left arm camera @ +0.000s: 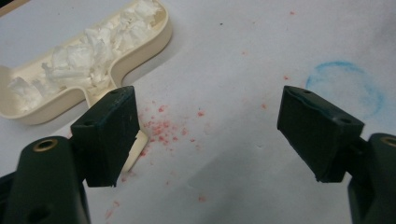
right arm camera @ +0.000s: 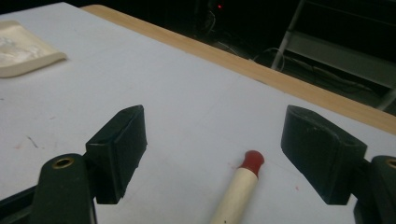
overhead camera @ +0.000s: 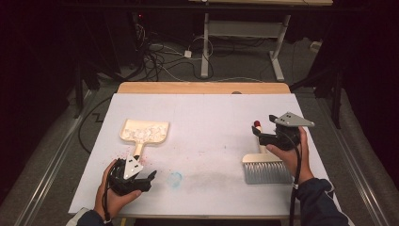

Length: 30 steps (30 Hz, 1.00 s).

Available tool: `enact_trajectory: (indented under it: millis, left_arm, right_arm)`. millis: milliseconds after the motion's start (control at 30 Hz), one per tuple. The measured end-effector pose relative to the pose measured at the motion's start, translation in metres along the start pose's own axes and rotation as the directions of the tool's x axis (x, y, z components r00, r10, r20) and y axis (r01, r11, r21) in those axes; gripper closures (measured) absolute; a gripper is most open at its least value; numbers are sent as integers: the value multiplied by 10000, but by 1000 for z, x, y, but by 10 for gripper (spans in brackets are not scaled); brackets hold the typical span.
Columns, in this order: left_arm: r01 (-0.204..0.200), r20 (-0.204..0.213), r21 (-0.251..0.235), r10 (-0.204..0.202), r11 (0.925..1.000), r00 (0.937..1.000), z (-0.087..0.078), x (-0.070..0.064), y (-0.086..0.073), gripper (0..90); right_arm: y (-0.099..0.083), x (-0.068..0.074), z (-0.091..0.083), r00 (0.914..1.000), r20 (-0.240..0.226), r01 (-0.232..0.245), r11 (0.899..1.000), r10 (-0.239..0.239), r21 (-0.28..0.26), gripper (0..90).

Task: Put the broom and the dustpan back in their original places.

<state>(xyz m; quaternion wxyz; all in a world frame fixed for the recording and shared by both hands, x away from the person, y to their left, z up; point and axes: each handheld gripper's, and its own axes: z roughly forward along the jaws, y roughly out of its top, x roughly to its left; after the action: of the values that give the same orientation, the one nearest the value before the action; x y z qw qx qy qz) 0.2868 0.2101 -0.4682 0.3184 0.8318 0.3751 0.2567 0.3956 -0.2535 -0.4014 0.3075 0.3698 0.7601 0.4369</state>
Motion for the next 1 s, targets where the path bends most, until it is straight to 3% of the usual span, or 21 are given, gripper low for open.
enact_trajectory:
  millis: [300,1000]
  left_arm:
    - [-96,112,51,95,9999,9999,0,-2,1,205]
    - [-281,156,-171,284,9995,9995,-2,-2,-1,197]
  right_arm:
    - [4,9,-10,9997,-177,143,9997,-146,-173,218]
    - [7,27,-41,9909,-402,1258,9903,-1283,-594,221]
